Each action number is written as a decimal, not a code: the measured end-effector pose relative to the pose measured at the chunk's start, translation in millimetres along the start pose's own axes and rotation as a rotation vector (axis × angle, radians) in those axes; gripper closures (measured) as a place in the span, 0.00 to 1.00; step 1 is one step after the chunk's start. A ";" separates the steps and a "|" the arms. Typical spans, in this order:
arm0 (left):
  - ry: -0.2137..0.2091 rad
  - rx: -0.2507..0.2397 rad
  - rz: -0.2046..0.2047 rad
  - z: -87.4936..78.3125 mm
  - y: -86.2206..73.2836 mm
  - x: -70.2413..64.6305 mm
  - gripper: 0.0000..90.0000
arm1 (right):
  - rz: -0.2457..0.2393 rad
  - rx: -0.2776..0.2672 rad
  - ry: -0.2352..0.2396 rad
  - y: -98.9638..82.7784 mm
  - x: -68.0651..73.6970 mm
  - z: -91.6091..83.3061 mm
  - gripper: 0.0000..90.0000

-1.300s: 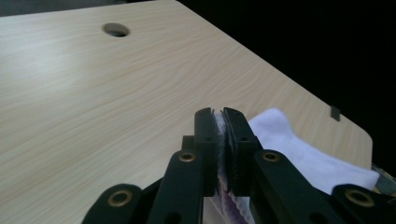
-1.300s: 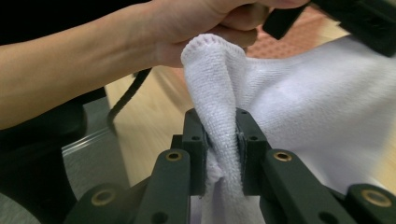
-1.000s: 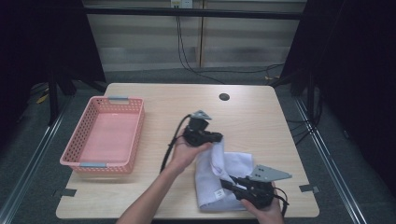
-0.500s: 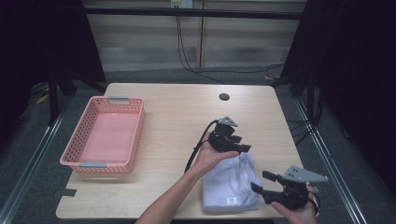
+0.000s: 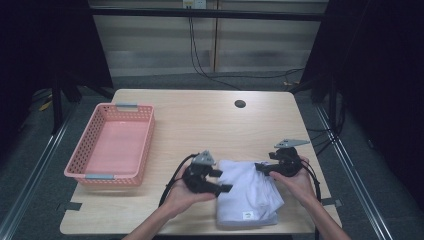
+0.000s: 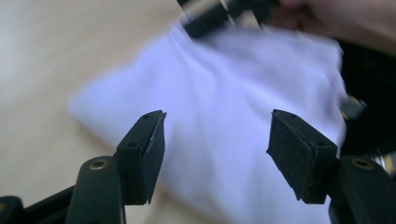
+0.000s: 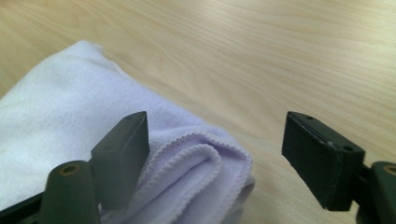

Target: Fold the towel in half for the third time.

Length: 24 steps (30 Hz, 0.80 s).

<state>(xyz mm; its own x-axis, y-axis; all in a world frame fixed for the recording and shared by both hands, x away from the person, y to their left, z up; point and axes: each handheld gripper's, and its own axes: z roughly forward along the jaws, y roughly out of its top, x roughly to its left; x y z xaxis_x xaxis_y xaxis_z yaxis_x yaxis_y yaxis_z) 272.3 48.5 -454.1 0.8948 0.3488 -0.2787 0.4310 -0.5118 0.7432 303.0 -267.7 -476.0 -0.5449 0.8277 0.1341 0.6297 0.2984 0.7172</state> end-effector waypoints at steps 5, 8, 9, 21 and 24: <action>-0.019 0.051 -0.008 -2.9 -36.1 -21.4 0.36 | 0.003 0.046 0.037 -10.6 -6.9 6.7 0.21; -0.023 0.089 0.009 6.0 -45.4 -30.3 0.32 | 0.025 0.073 0.045 -15.7 -10.4 9.2 0.19; -0.036 0.109 0.000 8.9 -46.9 -29.4 0.31 | 0.019 0.073 0.042 -17.0 -11.2 9.7 0.19; 0.024 0.143 0.090 24.1 -49.0 -41.5 0.76 | -0.002 0.096 0.184 -18.7 -8.3 11.1 0.66; -0.010 0.136 0.067 24.4 -48.7 -35.9 0.82 | -0.012 0.097 0.187 -18.3 -5.6 9.8 0.74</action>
<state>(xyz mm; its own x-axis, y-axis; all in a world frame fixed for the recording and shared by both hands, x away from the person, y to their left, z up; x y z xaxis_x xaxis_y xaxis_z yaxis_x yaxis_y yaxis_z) 222.0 41.7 -495.1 0.9229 0.3029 -0.2376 0.3814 -0.6356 0.6713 299.9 -273.1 -496.6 -0.6404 0.7239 0.2567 0.6678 0.3598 0.6516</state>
